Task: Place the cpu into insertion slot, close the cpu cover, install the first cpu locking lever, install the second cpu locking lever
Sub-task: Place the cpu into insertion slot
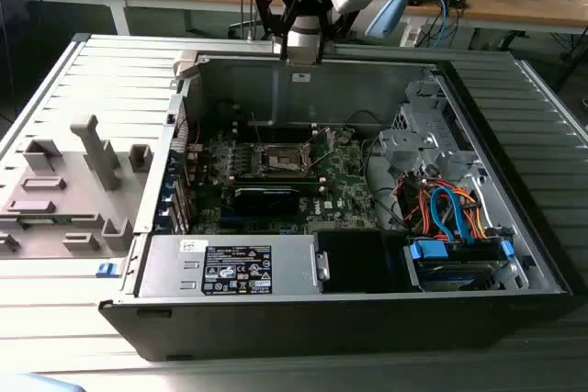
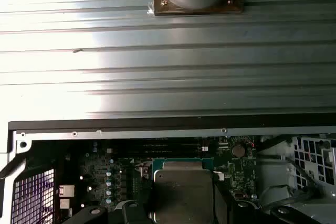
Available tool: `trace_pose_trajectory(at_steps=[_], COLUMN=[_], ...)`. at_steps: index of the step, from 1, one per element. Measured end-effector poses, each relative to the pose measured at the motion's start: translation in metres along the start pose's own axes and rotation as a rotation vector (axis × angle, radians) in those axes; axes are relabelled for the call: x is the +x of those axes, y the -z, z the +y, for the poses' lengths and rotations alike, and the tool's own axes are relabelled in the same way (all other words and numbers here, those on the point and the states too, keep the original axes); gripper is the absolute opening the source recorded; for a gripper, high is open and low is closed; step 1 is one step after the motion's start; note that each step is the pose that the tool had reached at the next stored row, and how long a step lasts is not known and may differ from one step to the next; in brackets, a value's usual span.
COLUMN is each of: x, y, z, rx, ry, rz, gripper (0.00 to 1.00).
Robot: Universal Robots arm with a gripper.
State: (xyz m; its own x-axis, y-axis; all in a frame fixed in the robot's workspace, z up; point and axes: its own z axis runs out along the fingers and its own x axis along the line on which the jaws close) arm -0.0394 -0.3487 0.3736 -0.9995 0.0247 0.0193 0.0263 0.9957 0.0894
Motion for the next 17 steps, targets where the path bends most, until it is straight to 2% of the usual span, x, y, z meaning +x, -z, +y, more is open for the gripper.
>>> trace_pose_trajectory(at_steps=[4, 6, 17], x=[0.0015, 0.0023, 0.0023], y=[-0.0001, -0.0049, -0.0081], z=[-0.0001, -0.0006, -0.0009], rx=[0.0002, 0.0001, 0.0000], ry=[0.000, 0.000, 0.000], rz=[0.0001, 0.0001, 0.0000], gripper=[0.55, 0.55, 0.55])
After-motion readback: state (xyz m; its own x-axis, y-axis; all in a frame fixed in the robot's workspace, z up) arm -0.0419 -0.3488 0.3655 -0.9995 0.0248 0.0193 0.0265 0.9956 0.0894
